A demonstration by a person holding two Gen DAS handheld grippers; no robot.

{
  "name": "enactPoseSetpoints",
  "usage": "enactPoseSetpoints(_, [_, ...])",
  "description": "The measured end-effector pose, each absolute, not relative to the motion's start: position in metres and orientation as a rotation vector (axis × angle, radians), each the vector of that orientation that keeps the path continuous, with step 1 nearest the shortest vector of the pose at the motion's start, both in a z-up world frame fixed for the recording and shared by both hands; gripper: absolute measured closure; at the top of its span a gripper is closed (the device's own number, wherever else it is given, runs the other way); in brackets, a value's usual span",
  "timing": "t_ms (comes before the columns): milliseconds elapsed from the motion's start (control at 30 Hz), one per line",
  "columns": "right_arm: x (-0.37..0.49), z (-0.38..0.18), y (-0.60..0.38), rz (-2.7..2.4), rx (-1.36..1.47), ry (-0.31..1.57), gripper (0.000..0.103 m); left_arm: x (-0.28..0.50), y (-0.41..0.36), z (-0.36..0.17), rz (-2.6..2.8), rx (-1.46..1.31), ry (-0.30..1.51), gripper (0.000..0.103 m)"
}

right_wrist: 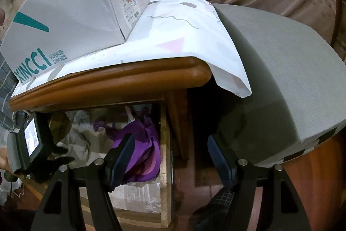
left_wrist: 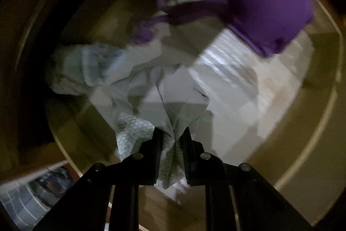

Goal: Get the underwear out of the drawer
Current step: 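Close the left gripper on the white hexagon-patterned cloth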

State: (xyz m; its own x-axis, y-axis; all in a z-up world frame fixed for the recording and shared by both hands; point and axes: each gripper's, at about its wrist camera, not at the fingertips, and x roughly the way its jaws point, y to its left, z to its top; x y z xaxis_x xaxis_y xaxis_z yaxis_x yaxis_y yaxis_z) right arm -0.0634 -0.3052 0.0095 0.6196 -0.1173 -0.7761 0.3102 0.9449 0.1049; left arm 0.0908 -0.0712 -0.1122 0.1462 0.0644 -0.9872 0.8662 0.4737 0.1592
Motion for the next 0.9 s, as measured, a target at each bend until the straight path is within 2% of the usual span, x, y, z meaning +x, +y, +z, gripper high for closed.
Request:
enactPoseSetpoints(67, [-0.064,0.011,-0.306,-0.244,0.245,0.865,0.031,0.089,-0.071,-0.109,-0.733,0.882,1.336,0.086])
enactPoseSetpoints(167, [-0.064,0.011,-0.306,-0.243,0.25,0.862,0.031,0.094,-0.068,-0.1,-0.727,0.825,1.309,0.072])
enactPoseSetpoints(200, [-0.064,0.011,-0.306,-0.242,0.252,0.861,0.031,0.097,-0.068,-0.095,-0.713,0.808,1.299,0.057])
enactPoseSetpoints(267, [-0.064,0.012,-0.307,-0.243,0.256,0.858,0.031,0.098,-0.066,-0.094,-0.707,0.83,1.263,0.034])
enactPoseSetpoints(300, [-0.064,0.012,-0.308,-0.243,0.257,0.858,0.031,0.096,-0.068,-0.092,-0.705,0.859,1.229,0.031])
enactPoseSetpoints(433, [-0.065,0.012,-0.307,-0.239,0.269,0.857,0.031,0.095,-0.077,-0.093,-0.685,0.901,1.193,0.025])
enactPoseSetpoints(633, [-0.063,0.011,-0.305,-0.23,0.256,0.863,0.031,0.079,-0.083,-0.118,-0.671,0.953,1.195,0.023])
enactPoseSetpoints(900, [-0.061,0.009,-0.304,-0.233,0.256,0.866,0.031,0.084,-0.095,-0.146,-0.649,0.98,1.31,0.007])
